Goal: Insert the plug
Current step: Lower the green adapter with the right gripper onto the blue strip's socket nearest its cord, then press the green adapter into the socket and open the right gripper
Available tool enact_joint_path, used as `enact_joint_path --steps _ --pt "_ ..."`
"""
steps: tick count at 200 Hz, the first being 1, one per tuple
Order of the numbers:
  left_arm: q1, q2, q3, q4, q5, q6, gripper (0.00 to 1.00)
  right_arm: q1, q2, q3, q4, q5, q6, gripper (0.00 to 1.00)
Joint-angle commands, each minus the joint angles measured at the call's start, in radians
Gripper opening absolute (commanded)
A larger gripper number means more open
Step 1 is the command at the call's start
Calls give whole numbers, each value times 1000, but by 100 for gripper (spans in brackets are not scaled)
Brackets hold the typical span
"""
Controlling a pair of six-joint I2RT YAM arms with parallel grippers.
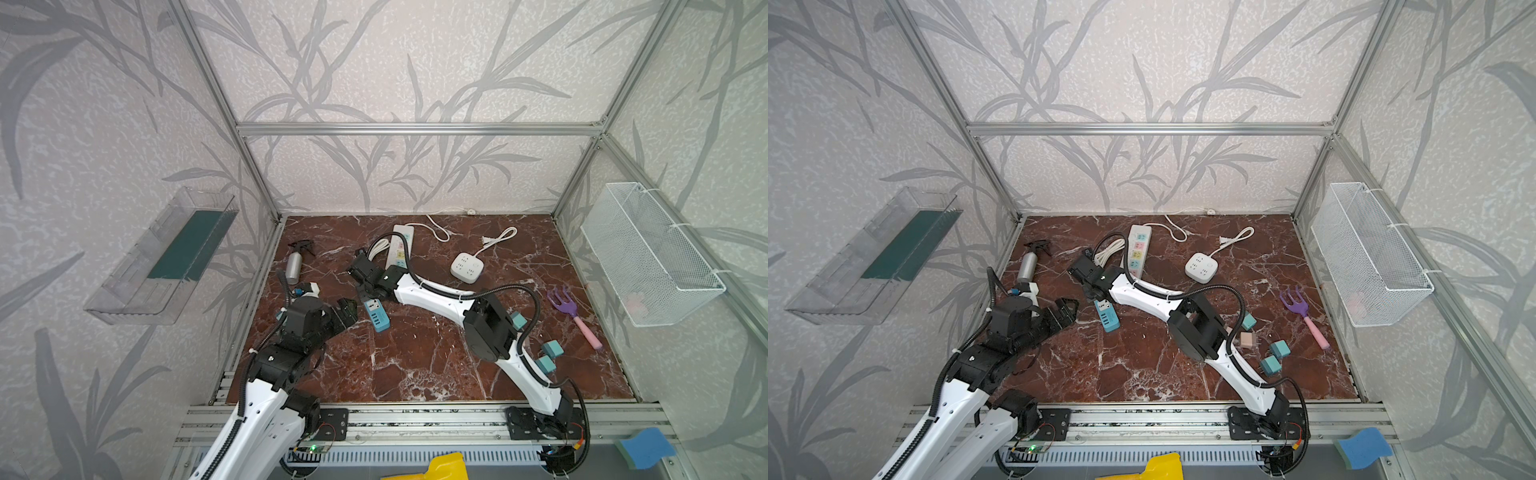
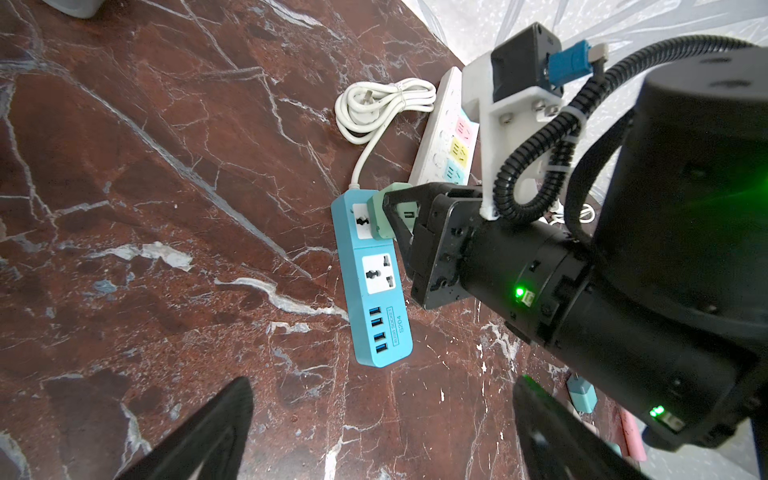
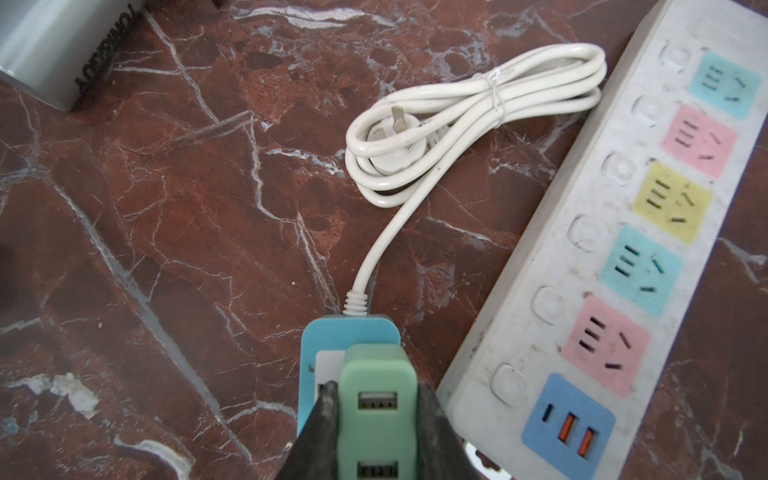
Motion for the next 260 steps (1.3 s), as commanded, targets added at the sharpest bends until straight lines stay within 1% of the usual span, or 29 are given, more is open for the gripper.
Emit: enact_joint_path --steps 1,27,48,78,95,107,115,147,168,204,234,260 --pt "5 -2 11 -29 -19 8 97 -6 86 -103 -149 -52 32 0" --pt "6 -6 8 -31 -25 6 97 -2 50 -156 -112 -68 37 0" --pt "7 -9 12 -29 -30 5 97 3 -10 -197 -72 -63 28 0" --pt "8 -17 16 -22 -37 6 97 3 -71 -201 -9 -97 -17 8" --pt "10 -31 12 -18 -42 4 97 4 -73 -176 7 -118 -34 20" --pt "10 -43 9 -17 -45 3 97 2 -62 -144 0 -120 -51 21" --pt "10 -51 9 -16 -46 5 97 2 -54 -118 -11 -121 -58 24" --pt "11 -82 -2 -5 -63 2 98 2 -64 -71 -32 -125 -82 48" --pt "13 -91 -2 4 -61 0 98 2 -90 -67 -35 -131 -103 57" --pt "18 -82 12 3 -79 2 98 -15 -155 -98 -39 -128 -122 60" --pt "19 -74 20 10 -84 3 98 -43 -200 -129 -16 -191 -142 59" --pt "21 -46 21 61 -38 37 98 -72 -168 -56 -86 -250 -149 60"
